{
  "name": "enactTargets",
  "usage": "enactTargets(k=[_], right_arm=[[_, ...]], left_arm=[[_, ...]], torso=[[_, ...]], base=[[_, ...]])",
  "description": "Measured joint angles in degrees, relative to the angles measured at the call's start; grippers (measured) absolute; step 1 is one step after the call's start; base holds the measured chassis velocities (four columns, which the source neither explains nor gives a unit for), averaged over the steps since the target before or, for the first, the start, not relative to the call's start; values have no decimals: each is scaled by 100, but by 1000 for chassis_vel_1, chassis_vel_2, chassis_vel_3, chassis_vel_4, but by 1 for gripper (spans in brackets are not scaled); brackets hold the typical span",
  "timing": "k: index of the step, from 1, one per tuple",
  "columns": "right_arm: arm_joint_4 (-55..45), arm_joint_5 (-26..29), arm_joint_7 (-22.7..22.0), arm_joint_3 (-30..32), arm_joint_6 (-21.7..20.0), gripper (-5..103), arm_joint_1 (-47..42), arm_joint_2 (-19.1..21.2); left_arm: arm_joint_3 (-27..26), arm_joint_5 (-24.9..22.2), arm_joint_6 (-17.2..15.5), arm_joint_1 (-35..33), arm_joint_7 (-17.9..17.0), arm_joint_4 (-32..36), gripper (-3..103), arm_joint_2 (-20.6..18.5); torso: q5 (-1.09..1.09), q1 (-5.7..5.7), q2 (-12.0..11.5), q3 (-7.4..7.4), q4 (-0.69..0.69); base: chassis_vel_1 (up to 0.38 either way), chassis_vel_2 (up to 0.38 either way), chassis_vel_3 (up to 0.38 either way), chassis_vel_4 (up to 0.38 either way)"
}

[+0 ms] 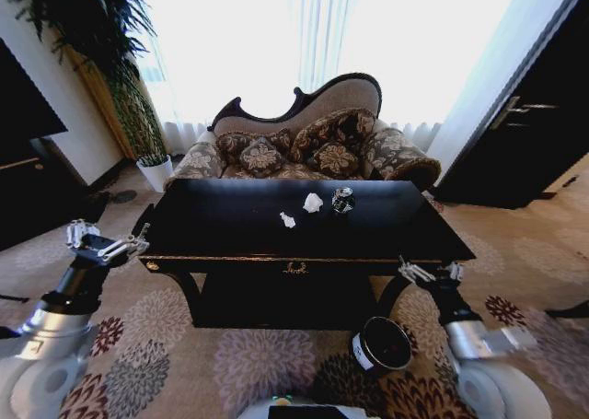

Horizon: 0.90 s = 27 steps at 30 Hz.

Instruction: Move to the front of the table and place the trash on the table into the trash bin.

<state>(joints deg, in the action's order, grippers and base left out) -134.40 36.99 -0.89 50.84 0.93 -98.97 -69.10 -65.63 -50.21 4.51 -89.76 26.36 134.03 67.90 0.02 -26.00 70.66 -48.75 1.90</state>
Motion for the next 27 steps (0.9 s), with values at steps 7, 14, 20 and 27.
enactTargets(k=[7,14,20,27], right_arm=[[596,-14,-210,-592,-106,100,660,966],[1409,123,-190,-1076,-15,100,1261,1655],[2247,355,-138,-1651,140,100,2138,2357],[2736,711,-98,-2203,168,100,2883,2930]], left_arm=[[-278,9,-64,-153,-320,34,100,158],[-823,-193,-131,-892,-392,498,100,493],[-1203,-275,-122,-1304,-402,571,100,967],[-1192,-131,-120,-1311,-405,610,100,1315]], torso=[[-2,-1,-1,0,-4],[-2,0,-1,0,-3],[-1,0,-1,0,-4],[-2,0,-1,0,-3]], base=[[0,0,0,0],[0,0,0,0],[0,0,0,0],[0,0,0,0]])
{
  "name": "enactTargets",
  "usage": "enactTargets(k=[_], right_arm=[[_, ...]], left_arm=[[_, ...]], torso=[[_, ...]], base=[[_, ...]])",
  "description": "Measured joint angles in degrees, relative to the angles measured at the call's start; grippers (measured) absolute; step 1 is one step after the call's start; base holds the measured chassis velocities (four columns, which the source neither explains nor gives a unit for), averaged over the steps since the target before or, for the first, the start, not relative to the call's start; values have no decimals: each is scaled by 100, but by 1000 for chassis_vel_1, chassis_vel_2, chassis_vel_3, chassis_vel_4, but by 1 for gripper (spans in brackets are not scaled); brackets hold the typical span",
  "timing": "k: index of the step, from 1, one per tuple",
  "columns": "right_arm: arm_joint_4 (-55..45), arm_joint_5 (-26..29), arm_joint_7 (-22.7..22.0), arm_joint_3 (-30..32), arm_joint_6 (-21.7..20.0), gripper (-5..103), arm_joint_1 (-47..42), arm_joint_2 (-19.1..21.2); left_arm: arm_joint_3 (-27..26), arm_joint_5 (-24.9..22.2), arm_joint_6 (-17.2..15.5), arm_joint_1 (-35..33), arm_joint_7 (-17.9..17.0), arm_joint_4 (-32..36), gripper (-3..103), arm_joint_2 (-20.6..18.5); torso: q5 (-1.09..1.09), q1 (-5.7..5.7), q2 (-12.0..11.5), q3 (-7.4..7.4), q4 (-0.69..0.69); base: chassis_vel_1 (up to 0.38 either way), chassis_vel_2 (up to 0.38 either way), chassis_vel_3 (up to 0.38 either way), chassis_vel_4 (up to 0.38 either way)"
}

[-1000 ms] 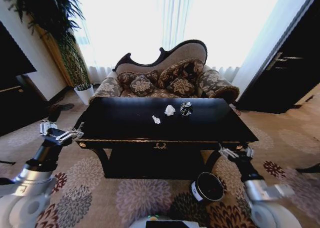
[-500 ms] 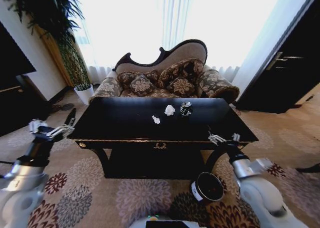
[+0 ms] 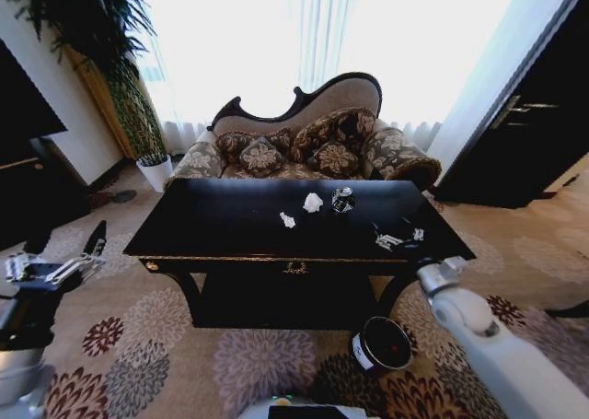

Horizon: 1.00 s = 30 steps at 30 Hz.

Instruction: Move to the front of the table and place the trash on the table into the trash bin.

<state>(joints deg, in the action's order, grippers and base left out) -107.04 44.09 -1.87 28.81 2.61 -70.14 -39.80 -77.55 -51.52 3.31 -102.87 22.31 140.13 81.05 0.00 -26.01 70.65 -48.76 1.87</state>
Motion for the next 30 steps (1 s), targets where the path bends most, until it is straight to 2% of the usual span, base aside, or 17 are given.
enactTargets(k=[6,9,12,15,17,24,30], right_arm=[[390,198,78,-933,112,100,1059,260],[887,185,156,-1898,509,100,1844,342],[1205,25,159,-2319,608,100,2306,311],[1425,-35,214,-2575,622,100,2690,196],[1463,-34,214,-2636,617,100,2785,156],[1589,-228,161,-2909,536,100,3119,-28],[1686,-376,158,-3045,502,100,3249,-39]], left_arm=[[48,137,0,-17,3,39,100,122],[-200,3,1,-104,2,-35,100,-79],[-441,-125,63,-224,6,-145,100,-311],[-711,-276,84,-255,6,-313,100,-565],[-721,-288,86,-247,7,-355,100,-596],[-465,-137,141,-156,27,-462,100,-553],[-478,-85,227,-155,88,-566,100,-655]], torso=[[2,0,0,0,-1],[0,0,-1,0,-2],[1,0,0,0,-1],[2,-1,0,0,-2],[3,0,0,0,-1],[2,-1,0,0,-1],[2,0,0,0,-1]], base=[[0,0,0,0],[0,0,0,0],[0,0,0,0],[0,0,0,0],[0,0,0,0],[0,0,0,0],[0,0,0,0]])
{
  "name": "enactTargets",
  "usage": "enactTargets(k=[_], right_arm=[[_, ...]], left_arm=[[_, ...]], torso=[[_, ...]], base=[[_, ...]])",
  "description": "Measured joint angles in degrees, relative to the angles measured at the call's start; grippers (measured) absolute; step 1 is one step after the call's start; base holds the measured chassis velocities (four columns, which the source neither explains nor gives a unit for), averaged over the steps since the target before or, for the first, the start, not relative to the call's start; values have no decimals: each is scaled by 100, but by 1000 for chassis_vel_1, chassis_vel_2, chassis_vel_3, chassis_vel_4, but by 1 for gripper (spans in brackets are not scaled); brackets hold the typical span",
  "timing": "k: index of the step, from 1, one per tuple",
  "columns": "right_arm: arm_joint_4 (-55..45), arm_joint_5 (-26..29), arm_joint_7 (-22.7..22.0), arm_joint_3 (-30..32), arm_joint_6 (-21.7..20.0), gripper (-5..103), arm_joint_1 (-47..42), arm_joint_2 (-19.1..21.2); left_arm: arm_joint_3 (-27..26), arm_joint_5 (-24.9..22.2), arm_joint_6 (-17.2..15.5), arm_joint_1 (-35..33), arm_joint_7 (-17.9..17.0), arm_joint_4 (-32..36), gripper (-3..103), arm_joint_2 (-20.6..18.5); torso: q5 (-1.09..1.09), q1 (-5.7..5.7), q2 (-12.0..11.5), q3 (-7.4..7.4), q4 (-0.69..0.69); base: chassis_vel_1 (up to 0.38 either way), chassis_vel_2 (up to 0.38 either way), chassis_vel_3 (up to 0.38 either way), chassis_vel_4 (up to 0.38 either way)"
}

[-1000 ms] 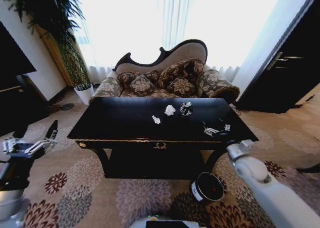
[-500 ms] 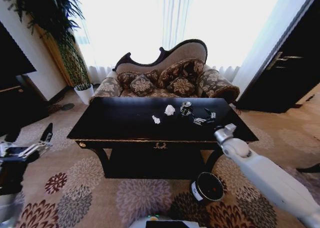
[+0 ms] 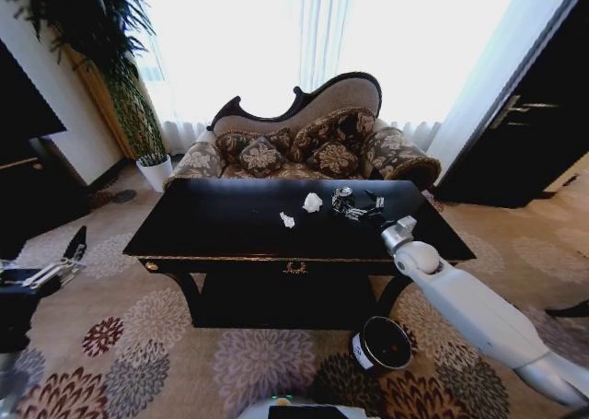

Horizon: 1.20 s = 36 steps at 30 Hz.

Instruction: Move to the front of the table and place the trash on the table into the trash bin.

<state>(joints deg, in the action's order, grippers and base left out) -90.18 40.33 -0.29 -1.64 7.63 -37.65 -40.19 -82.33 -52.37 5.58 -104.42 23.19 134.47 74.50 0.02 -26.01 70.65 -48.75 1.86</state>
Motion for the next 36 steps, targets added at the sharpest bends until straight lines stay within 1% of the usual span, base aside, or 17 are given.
enactTargets(k=[3,10,13,23,24,25,27,31,33,36], right_arm=[[164,-112,-15,-96,-1,100,114,-13],[423,-118,-20,-333,6,100,311,-17],[576,-77,-16,-550,26,100,464,-43],[619,102,75,-918,28,100,703,-108],[612,122,69,-950,39,103,736,-129],[610,131,65,-985,41,100,774,-155],[610,129,64,-1010,42,100,797,-171],[667,36,48,-1149,49,79,888,-258],[684,3,48,-1169,51,79,899,-272],[722,-76,51,-1209,62,62,916,-312]], left_arm=[[-14,-13,10,9,7,-18,100,-38],[39,0,15,30,16,-18,100,-39],[57,14,33,22,21,-17,100,-27],[144,146,112,8,28,-33,100,17],[145,158,115,13,28,-48,100,10],[147,170,119,20,28,-72,100,1],[149,175,121,26,28,-89,100,-4],[170,190,130,56,28,-167,100,-26],[174,190,131,62,28,-177,100,-31],[185,83,128,79,23,-183,100,-60]], torso=[[0,0,0,0,0],[0,0,0,0,0],[-1,0,0,0,0],[0,1,1,0,0],[-1,1,1,0,0],[-1,1,0,0,-1],[0,0,0,0,-1],[0,0,0,0,-1],[0,1,0,0,-1],[0,0,1,0,0]], base=[[0,0,0,0],[0,0,0,0],[0,0,0,0],[0,0,0,0],[0,0,0,0],[0,0,0,0],[0,0,0,0],[0,0,0,0],[0,0,0,0],[0,0,0,0]])
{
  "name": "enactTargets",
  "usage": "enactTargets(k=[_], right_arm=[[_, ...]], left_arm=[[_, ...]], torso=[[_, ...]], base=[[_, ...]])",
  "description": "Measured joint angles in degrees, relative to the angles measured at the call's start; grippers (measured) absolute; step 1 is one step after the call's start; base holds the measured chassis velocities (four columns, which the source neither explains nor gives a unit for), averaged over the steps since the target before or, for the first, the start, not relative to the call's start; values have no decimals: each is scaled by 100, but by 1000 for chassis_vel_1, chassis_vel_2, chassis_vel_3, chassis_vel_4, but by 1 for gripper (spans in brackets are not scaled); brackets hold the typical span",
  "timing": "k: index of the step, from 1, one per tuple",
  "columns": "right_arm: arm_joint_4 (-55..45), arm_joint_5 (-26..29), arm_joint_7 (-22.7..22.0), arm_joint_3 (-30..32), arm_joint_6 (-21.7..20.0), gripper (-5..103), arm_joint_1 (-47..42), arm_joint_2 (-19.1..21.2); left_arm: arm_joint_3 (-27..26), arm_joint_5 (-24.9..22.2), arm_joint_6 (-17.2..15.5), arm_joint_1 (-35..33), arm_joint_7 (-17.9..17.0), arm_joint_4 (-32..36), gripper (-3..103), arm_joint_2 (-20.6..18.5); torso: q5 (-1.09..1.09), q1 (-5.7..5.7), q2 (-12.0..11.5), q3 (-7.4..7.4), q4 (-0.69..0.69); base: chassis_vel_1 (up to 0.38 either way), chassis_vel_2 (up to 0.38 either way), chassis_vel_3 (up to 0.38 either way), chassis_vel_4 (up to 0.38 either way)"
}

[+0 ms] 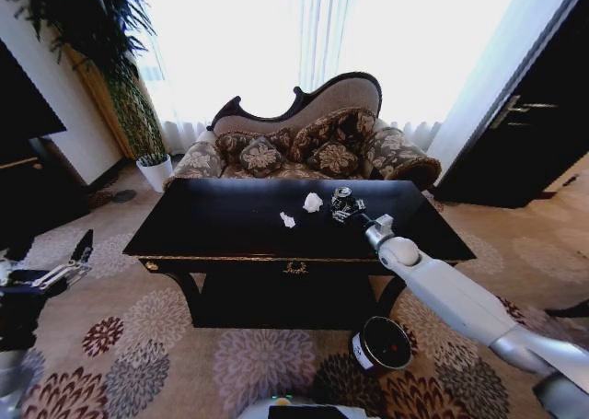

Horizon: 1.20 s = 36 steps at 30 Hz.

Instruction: Move to the front of the table and place the trash on the table into the trash bin.

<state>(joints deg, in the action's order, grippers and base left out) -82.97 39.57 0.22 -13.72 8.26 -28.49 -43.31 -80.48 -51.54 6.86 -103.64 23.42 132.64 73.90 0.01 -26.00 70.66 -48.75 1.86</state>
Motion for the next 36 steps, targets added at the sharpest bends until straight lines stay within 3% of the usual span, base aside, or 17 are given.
enactTargets(k=[1,6,10,13,18,27,36], right_arm=[[0,0,0,0,0,62,0,0],[-15,-9,1,8,1,41,-10,-28],[-32,-9,0,39,8,30,-38,-25],[-86,-4,6,105,14,13,-103,-8],[-205,65,7,243,40,1,-227,-7],[-621,333,100,915,98,0,-718,122],[-1573,761,831,2529,230,0,-2402,203]], left_arm=[[0,0,0,0,0,0,100,0],[33,6,-5,44,-6,-78,100,-44],[85,21,-6,91,-9,-103,100,-51],[107,30,-8,125,-11,-132,100,-73],[131,58,-9,160,-15,-171,100,-102],[166,26,-8,205,-22,-145,100,-144],[266,-30,-4,384,-30,-158,100,-103]], torso=[[0,0,0,0,0],[0,0,0,0,0],[0,0,0,0,0],[0,0,0,0,0],[0,0,0,0,0],[0,0,0,0,-1],[-1,0,0,1,1]], base=[[0,0,0,0],[0,0,0,0],[0,0,0,0],[0,0,0,0],[0,0,0,0],[0,0,0,0],[0,0,0,0]])
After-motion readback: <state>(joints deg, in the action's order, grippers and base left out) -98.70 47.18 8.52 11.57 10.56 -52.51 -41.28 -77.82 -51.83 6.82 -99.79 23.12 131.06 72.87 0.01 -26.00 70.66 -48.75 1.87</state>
